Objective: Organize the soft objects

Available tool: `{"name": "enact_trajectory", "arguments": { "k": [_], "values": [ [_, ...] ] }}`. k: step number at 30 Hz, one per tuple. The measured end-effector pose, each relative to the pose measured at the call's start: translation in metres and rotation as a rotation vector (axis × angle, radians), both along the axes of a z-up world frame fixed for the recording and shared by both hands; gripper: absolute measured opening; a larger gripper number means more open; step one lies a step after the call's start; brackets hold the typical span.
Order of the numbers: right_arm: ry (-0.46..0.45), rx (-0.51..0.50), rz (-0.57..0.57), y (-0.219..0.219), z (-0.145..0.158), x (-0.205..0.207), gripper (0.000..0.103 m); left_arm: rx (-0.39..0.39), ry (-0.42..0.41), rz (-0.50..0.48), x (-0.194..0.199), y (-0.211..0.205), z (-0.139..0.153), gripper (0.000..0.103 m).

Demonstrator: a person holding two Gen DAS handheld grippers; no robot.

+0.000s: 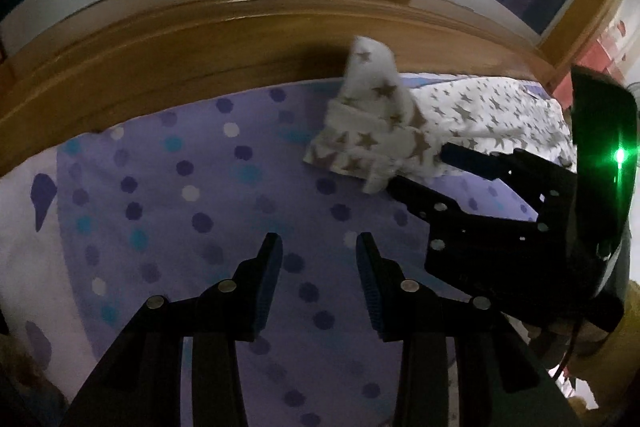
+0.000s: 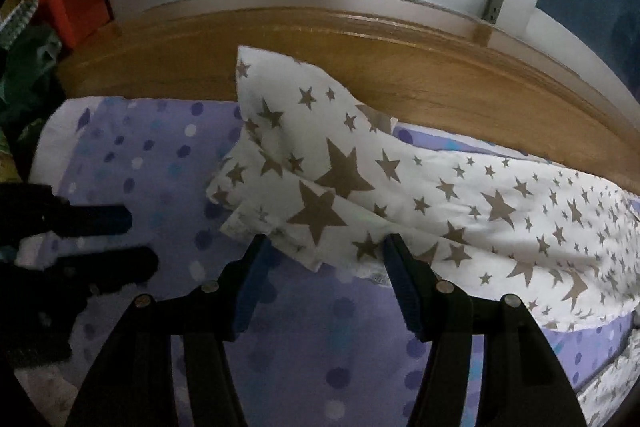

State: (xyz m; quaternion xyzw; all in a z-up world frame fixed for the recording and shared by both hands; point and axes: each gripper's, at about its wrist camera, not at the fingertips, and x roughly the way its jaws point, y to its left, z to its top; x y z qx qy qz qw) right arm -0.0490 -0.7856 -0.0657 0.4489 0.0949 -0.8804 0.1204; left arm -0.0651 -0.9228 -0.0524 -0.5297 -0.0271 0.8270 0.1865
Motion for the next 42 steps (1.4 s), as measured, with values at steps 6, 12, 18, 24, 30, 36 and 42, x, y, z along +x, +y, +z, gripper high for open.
{"name": "enact_trajectory", "arguments": {
  "k": [6,12,18,24,30,36,42],
  "values": [
    [0.022,-0.019,-0.020,0.020,0.006,0.013,0.006,0.036,-0.021,0.002,-0.016,-0.002,-0.007,0.039],
    [0.048,-0.073,-0.086,0.060,0.030,0.055,0.005,0.049,-0.033,-0.023,-0.018,0.007,-0.010,0.039],
    [0.014,-0.042,-0.249,0.120,0.035,0.100,0.005,0.063,-0.027,-0.065,-0.014,0.018,-0.006,0.038],
    [-0.068,0.016,-0.408,0.170,0.013,0.122,0.005,0.071,-0.042,-0.124,-0.019,0.037,-0.005,0.038],
    [0.003,0.019,-0.314,0.132,0.031,0.125,0.038,0.084,-0.046,-0.268,-0.034,0.081,-0.005,0.039],
    [0.099,0.048,-0.116,0.072,0.037,0.115,0.065,0.048,-0.043,-0.378,-0.058,0.131,-0.013,0.039],
    [0.030,0.001,-0.081,0.042,0.007,0.074,0.064,0.002,-0.015,-0.406,-0.073,0.152,-0.011,0.040]
  ]
}}
